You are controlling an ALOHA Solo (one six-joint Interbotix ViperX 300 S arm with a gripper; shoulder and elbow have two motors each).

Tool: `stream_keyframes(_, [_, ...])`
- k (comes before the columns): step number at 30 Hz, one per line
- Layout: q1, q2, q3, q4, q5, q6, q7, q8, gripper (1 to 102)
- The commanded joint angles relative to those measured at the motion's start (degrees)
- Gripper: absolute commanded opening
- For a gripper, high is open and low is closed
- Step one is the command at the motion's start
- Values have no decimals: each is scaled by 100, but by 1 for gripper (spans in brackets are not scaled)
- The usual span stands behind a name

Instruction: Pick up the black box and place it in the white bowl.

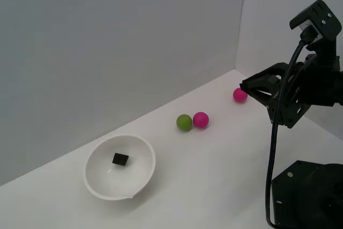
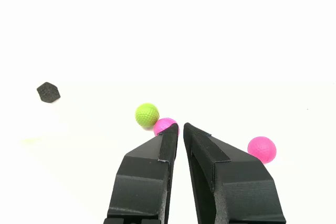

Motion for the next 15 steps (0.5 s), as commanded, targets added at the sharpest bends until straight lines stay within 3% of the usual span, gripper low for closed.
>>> stream_keyframes(1, [-97,-18,18,-26,-53,-97,26,35,3])
stream_keyframes(15, [-97,35,53,-26,-44,-97,35,35,3])
